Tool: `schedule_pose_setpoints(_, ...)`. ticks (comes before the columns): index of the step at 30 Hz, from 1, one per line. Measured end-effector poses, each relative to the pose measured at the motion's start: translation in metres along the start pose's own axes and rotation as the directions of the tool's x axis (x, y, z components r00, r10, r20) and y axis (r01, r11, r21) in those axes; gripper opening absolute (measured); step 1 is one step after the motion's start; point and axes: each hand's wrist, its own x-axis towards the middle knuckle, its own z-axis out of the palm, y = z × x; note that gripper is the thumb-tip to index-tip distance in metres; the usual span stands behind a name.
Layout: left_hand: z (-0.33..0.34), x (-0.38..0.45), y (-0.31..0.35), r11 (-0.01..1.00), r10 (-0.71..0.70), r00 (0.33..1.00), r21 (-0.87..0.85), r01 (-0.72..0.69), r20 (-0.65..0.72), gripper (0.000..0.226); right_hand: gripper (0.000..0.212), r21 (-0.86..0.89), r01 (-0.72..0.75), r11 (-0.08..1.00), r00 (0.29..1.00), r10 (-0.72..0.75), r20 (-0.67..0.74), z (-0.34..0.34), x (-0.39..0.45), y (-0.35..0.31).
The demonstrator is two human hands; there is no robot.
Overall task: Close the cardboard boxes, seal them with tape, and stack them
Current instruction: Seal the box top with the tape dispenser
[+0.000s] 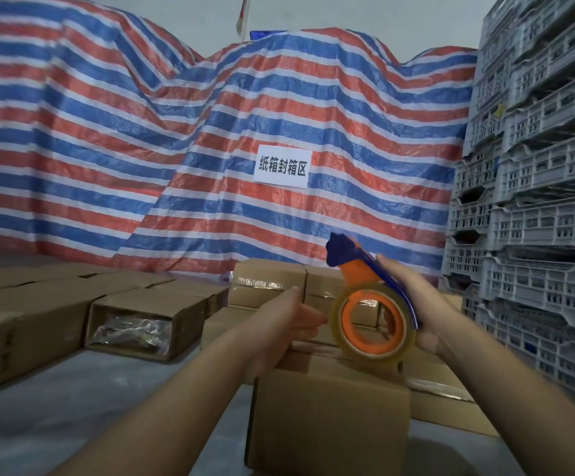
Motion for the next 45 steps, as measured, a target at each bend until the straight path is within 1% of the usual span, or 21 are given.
schedule_pose_setpoints(3, -0.006, 0.007, -0.002, 0.982, -0.046, 0.998, -0.184, 0.038, -0.04, 0.073, 0.039, -0.108, 0.029, 0.994, 1.0, -0.03, 0.001, 0.001, -0.002, 0.006)
schedule_pose_setpoints(6, -0.008, 0.012, 0.002, 0.958, -0.095, 0.995, -0.272, 0.085, -0.024, 0.085, 0.051, -0.219, 0.033, 0.975, 0.999, -0.036, -0.012, 0.0, 0.002, 0.004)
schedule_pose_setpoints(9, -0.015, 0.018, 0.01, 0.928, -0.118, 0.993, -0.357, 0.103, -0.022, 0.086, 0.052, -0.306, 0.027, 0.952, 0.999, -0.031, -0.01, 0.0, 0.006, 0.001)
schedule_pose_setpoints(12, -0.023, 0.022, 0.017, 0.929, -0.121, 0.991, -0.359, 0.09, -0.065, 0.078, 0.048, -0.333, 0.03, 0.942, 1.0, -0.031, 0.001, 0.001, 0.007, 0.0)
schedule_pose_setpoints(16, -0.022, 0.025, 0.024, 0.936, -0.134, 0.988, -0.338, 0.102, -0.075, 0.059, 0.059, -0.362, 0.022, 0.932, 1.0, -0.018, 0.015, 0.003, 0.009, -0.001)
schedule_pose_setpoints(19, -0.019, 0.023, 0.027, 0.94, -0.134, 0.987, -0.326, 0.098, -0.088, 0.046, 0.061, -0.366, 0.029, 0.93, 0.999, -0.02, 0.03, 0.005, 0.011, -0.001)
schedule_pose_setpoints(24, -0.012, 0.019, 0.031, 0.963, -0.108, 0.979, -0.263, 0.059, -0.174, 0.02, 0.055, -0.36, 0.062, 0.931, 0.998, -0.052, 0.038, 0.006, 0.011, -0.001)
schedule_pose_setpoints(26, -0.011, 0.016, 0.03, 0.96, -0.124, 0.977, -0.271, 0.074, -0.174, 0.013, 0.053, -0.36, 0.072, 0.93, 0.997, -0.066, 0.03, 0.007, 0.011, -0.001)
schedule_pose_setpoints(29, -0.012, 0.013, 0.03, 0.946, -0.139, 0.973, -0.316, 0.077, -0.181, 0.014, 0.044, -0.379, 0.055, 0.924, 0.998, -0.056, 0.008, 0.007, 0.014, -0.002)
schedule_pose_setpoints(31, -0.011, 0.011, 0.028, 0.939, -0.141, 0.966, -0.339, 0.06, -0.217, 0.018, 0.043, -0.415, 0.016, 0.91, 1.0, -0.005, 0.026, 0.008, 0.017, -0.007)
schedule_pose_setpoints(34, -0.008, 0.01, 0.018, 0.943, -0.134, 0.955, -0.331, 0.041, -0.265, 0.017, 0.048, -0.559, -0.029, 0.829, 0.996, 0.073, 0.055, 0.009, 0.022, -0.021)
schedule_pose_setpoints(36, -0.009, 0.009, 0.01, 0.945, -0.133, 0.945, -0.325, 0.03, -0.299, 0.019, 0.047, -0.604, -0.043, 0.795, 0.987, 0.129, 0.099, 0.007, 0.023, -0.03)
schedule_pose_setpoints(39, -0.013, 0.008, -0.003, 0.919, -0.14, 0.925, -0.393, -0.011, -0.353, 0.021, 0.053, -0.605, -0.057, 0.794, 0.959, 0.211, 0.186, -0.004, 0.024, -0.036)
schedule_pose_setpoints(40, -0.012, 0.007, -0.007, 0.911, -0.133, 0.918, -0.41, -0.035, -0.373, 0.021, 0.052, -0.625, -0.048, 0.779, 0.953, 0.222, 0.204, -0.007, 0.026, -0.036)
schedule_pose_setpoints(42, -0.009, 0.006, -0.012, 0.89, -0.134, 0.894, -0.448, -0.081, -0.428, 0.019, 0.043, -0.649, -0.03, 0.76, 0.948, 0.228, 0.223, -0.007, 0.029, -0.037)
schedule_pose_setpoints(43, -0.009, 0.005, -0.016, 0.874, -0.135, 0.884, -0.473, -0.107, -0.448, 0.019, 0.036, -0.647, -0.026, 0.762, 0.948, 0.224, 0.227, -0.004, 0.03, -0.037)
schedule_pose_setpoints(45, -0.011, 0.003, -0.02, 0.837, -0.133, 0.878, -0.526, -0.148, -0.459, 0.02, 0.017, -0.694, 0.007, 0.72, 0.936, 0.24, 0.259, 0.004, 0.032, -0.037)
